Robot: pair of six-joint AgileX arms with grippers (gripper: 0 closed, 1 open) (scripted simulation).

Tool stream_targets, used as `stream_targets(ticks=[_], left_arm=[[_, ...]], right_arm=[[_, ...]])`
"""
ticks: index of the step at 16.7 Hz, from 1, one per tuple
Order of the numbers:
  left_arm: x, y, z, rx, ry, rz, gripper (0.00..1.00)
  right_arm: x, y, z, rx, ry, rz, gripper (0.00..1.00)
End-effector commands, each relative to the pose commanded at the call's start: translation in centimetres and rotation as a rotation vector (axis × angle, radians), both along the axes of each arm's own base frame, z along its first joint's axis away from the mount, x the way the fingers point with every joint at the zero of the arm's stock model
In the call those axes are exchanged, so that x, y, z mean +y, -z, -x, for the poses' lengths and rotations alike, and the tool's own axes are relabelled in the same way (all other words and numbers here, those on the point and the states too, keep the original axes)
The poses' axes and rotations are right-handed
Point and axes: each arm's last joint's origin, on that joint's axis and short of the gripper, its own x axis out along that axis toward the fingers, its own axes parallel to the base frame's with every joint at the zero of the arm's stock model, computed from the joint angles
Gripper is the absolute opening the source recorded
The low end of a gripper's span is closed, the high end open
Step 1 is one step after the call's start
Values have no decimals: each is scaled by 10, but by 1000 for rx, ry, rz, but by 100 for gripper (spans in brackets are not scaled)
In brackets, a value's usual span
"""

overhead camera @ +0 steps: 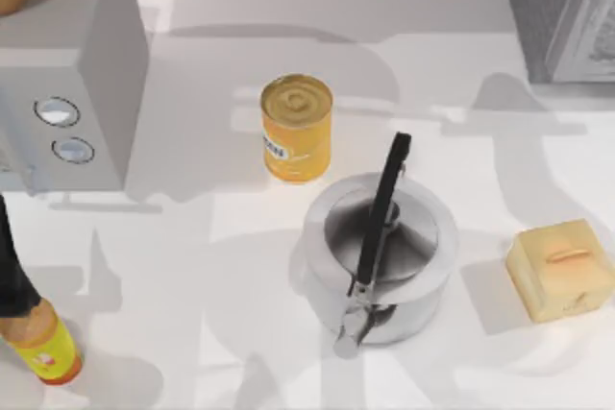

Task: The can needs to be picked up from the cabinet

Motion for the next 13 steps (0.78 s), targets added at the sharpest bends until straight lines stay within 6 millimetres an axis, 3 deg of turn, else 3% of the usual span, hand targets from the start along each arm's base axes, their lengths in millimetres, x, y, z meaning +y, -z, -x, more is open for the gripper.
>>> stream_targets(ticks=[4,7,10,13], left_arm=[[0,0,0,0,0,0,100],[0,0,0,0,0,0,100],[0,0,0,0,0,0,100],[0,0,0,0,0,0,100]], right_arm=[[-2,4,-1,2,2,1,0],[-13,19,2,6,0,7,0],[-28,50,7,17,-2,14,0],[-46,99,14,29,-3,16,0]])
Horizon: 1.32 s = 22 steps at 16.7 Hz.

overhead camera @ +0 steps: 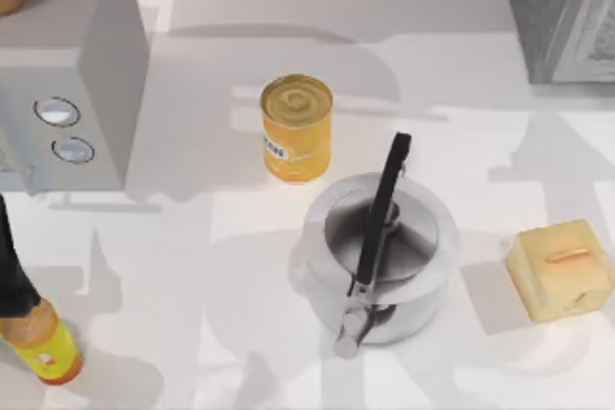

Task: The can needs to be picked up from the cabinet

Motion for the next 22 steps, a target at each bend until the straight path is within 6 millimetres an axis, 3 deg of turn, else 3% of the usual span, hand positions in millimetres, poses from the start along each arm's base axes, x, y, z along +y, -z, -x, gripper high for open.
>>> stream_targets(ticks=[9,12,16,22], left_arm=[[0,0,0,0,0,0,100],[0,0,0,0,0,0,100],[0,0,0,0,0,0,100],[0,0,0,0,0,0,100]], right_arm=[[-40,204,20,11,-1,-18,0],[-46,254,21,-1,-2,-19,0],[-51,283,20,-18,-3,-18,0],[-51,285,19,-10,-5,-19,0]])
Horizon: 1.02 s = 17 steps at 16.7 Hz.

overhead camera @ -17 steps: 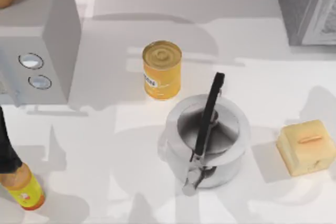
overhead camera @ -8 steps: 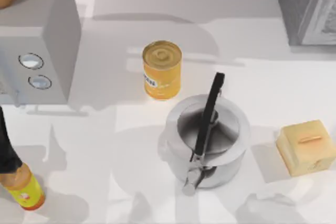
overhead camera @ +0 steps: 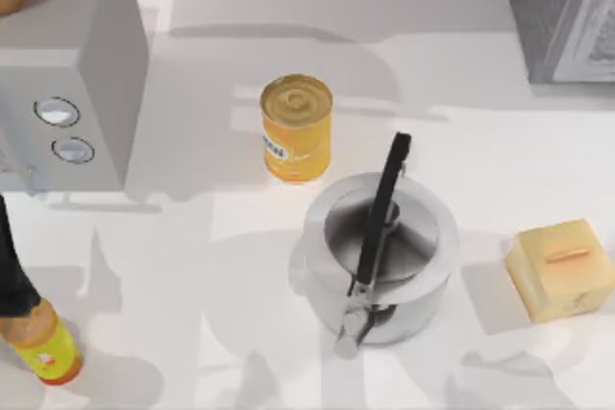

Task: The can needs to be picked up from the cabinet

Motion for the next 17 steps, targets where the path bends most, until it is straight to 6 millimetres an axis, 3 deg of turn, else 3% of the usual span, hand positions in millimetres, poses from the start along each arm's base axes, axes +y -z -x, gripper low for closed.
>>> stream_targets(ticks=[8,17], left_arm=[[0,0,0,0,0,0,100],[0,0,0,0,0,0,100]], right_arm=[[-1,-25,-15,-5,-78,6,0],[-6,-52,-61,8,-237,-15,0]])
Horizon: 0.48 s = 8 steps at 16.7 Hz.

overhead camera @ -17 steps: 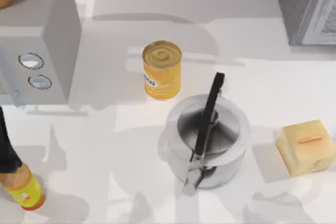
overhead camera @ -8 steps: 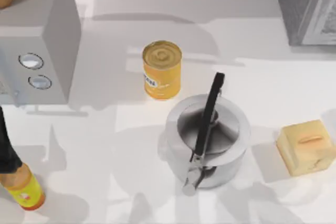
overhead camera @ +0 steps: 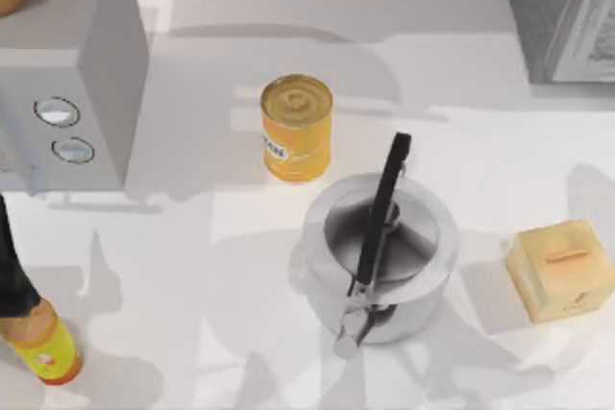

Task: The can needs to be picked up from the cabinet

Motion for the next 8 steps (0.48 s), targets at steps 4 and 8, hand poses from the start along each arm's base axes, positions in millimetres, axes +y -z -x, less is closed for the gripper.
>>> stream_targets(ticks=[4,8], left_arm=[[0,0,0,0,0,0,100],[0,0,0,0,0,0,100]], right_arm=[[-6,-6,-26,-5,-64,3,0],[-15,-6,-54,-18,-112,16,0]])
